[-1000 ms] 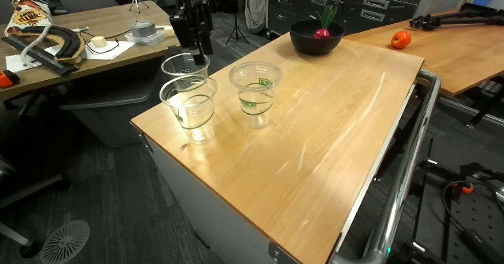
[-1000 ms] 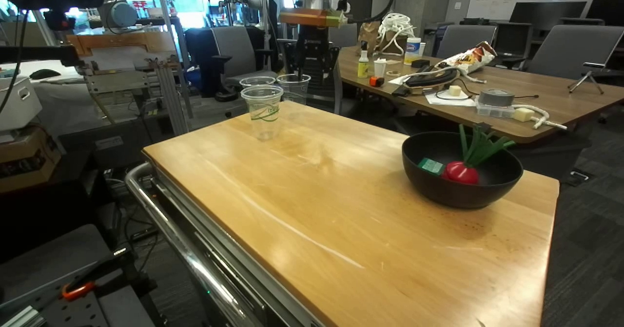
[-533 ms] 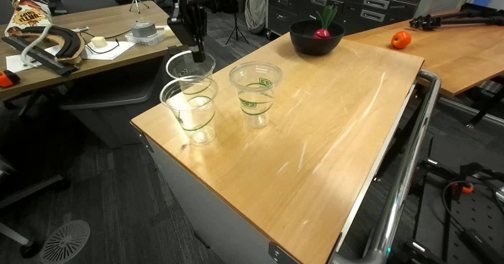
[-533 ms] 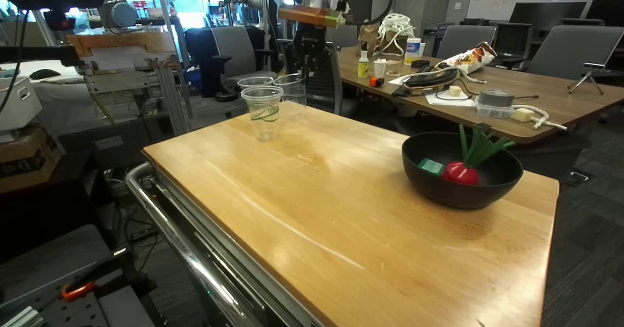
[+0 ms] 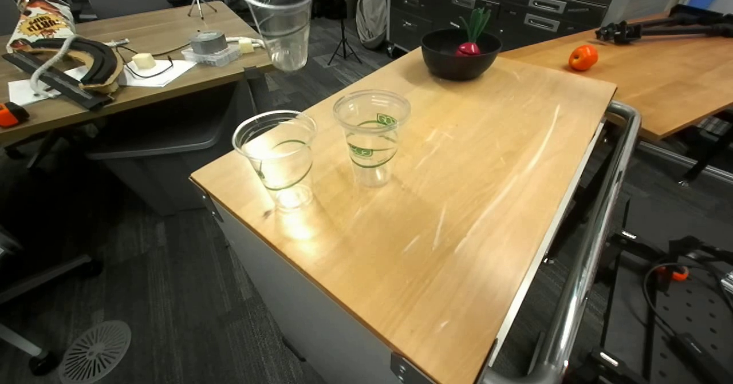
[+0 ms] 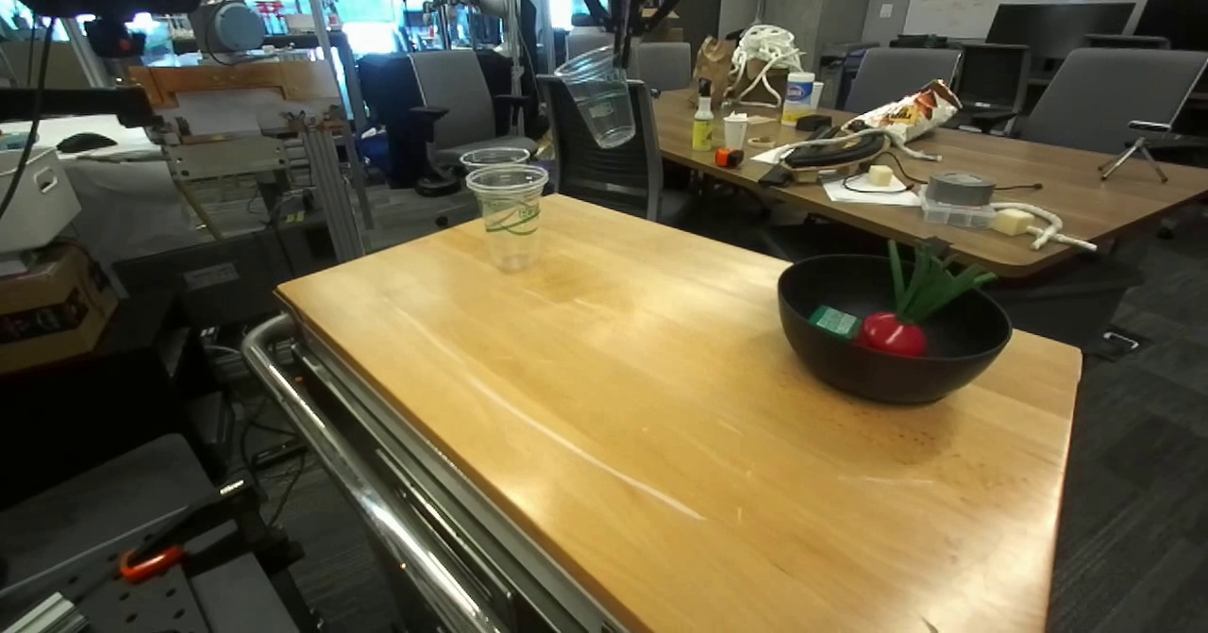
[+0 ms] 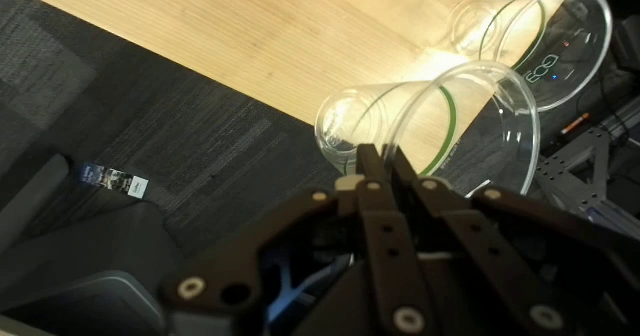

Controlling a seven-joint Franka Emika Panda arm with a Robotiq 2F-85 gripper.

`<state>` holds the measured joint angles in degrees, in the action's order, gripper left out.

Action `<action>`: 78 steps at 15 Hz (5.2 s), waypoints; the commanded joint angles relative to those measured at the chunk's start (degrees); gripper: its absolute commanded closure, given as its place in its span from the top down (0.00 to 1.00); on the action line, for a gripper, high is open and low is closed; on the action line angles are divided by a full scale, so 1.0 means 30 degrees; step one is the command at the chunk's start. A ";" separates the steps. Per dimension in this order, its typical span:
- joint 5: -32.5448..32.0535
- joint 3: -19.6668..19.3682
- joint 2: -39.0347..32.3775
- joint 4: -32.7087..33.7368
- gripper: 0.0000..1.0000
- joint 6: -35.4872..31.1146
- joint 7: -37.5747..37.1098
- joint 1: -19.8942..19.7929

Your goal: Put the red object and the green building block in the black bowl then stack the four plastic cups together

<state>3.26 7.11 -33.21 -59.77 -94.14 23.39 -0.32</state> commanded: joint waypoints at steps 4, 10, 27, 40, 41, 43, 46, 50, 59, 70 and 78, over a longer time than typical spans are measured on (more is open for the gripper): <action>0.2497 0.0501 0.5819 -0.4687 0.02 0.4309 0.4707 -0.2046; 0.2467 -0.0101 0.6794 -0.7742 0.02 0.5772 0.6019 -0.1019; 0.2921 0.0001 0.4715 -0.7465 0.02 0.3369 0.5586 -0.0171; 0.1103 -0.0277 0.2903 -0.5902 0.46 0.2873 0.4392 0.0002; 0.0943 -0.0251 0.3114 -0.5954 0.55 0.2999 0.4434 0.0015; 0.1022 -0.0136 0.3663 -0.6138 0.69 0.2573 0.4632 -0.0011; 0.1482 0.0145 0.4272 -0.6281 0.92 -0.0352 0.4710 0.0165; -0.0752 0.0130 0.3135 -0.5639 1.00 -0.3554 0.3793 0.1452; -0.0662 0.0155 0.3128 -0.6148 1.00 -0.2883 0.4039 0.1218; -0.2269 0.0554 -0.0547 -0.5629 0.92 -0.2768 0.3792 0.2777; -0.1432 0.1107 -0.0638 -0.5441 0.20 -0.2484 0.4455 0.2445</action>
<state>-2.09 8.79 -35.19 -77.65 -102.59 35.72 7.94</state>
